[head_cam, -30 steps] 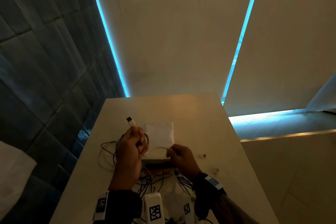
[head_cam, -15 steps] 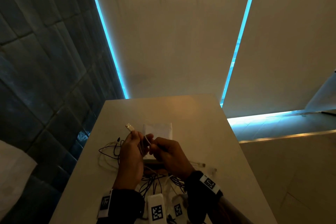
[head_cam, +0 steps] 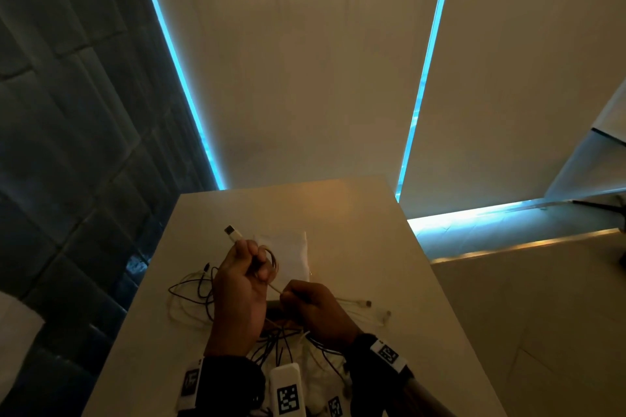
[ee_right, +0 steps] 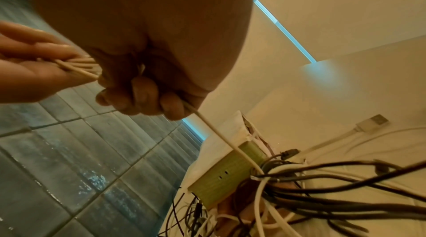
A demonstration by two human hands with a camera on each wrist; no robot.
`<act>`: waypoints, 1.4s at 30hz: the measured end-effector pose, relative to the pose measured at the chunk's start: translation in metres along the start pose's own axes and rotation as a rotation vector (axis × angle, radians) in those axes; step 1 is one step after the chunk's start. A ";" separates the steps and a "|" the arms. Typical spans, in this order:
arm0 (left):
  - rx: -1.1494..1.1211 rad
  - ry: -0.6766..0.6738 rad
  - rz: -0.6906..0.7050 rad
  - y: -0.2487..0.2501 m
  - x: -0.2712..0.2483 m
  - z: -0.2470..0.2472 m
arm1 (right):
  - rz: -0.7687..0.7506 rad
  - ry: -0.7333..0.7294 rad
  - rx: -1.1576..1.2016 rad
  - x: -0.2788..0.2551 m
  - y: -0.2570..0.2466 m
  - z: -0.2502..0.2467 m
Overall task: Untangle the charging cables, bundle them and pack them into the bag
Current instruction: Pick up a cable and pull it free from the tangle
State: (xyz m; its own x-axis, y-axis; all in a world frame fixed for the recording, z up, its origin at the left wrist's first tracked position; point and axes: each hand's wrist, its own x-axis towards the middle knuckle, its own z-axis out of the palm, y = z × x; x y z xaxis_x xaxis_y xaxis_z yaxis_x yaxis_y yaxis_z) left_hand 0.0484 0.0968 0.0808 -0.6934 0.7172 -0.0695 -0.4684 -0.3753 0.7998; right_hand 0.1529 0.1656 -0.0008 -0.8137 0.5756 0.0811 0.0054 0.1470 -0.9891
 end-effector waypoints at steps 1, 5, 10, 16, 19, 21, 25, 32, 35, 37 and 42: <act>0.004 0.001 0.001 0.000 0.000 0.000 | 0.003 0.007 -0.016 0.000 0.003 0.000; 0.028 -0.004 0.015 0.003 -0.002 0.001 | 0.031 0.015 -0.031 0.002 0.015 0.000; 0.022 -0.015 0.021 0.009 -0.003 -0.003 | 0.047 0.028 -0.042 0.008 0.031 0.004; 0.023 -0.046 0.043 0.014 0.000 -0.007 | 0.102 0.026 -0.091 0.009 0.045 0.005; 0.035 -0.055 0.058 0.019 0.000 -0.009 | 0.131 0.025 -0.102 0.012 0.053 0.005; 0.019 -0.055 0.063 0.023 0.000 -0.011 | 0.151 0.037 -0.118 0.014 0.062 0.006; 0.039 -0.034 0.063 0.031 0.003 -0.016 | 0.158 0.082 -0.201 0.015 0.073 0.008; 0.244 0.034 0.069 0.028 0.008 -0.020 | 0.136 0.249 -0.125 0.029 0.046 0.004; 0.325 0.054 0.039 0.021 0.009 -0.019 | 0.101 0.275 -0.073 0.034 0.025 0.005; 0.380 0.077 -0.001 0.015 0.010 -0.021 | 0.061 0.279 -0.041 0.034 0.014 0.006; 0.581 0.149 -0.108 -0.001 0.015 -0.027 | -0.043 0.235 0.079 0.030 -0.007 0.012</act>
State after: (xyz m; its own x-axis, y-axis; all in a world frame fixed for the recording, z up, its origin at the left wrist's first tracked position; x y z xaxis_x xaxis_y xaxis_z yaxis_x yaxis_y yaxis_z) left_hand 0.0235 0.0916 0.0628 -0.7475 0.6275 -0.2179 -0.1941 0.1074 0.9751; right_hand 0.1210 0.1723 0.0066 -0.6547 0.7428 0.1403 -0.0793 0.1171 -0.9900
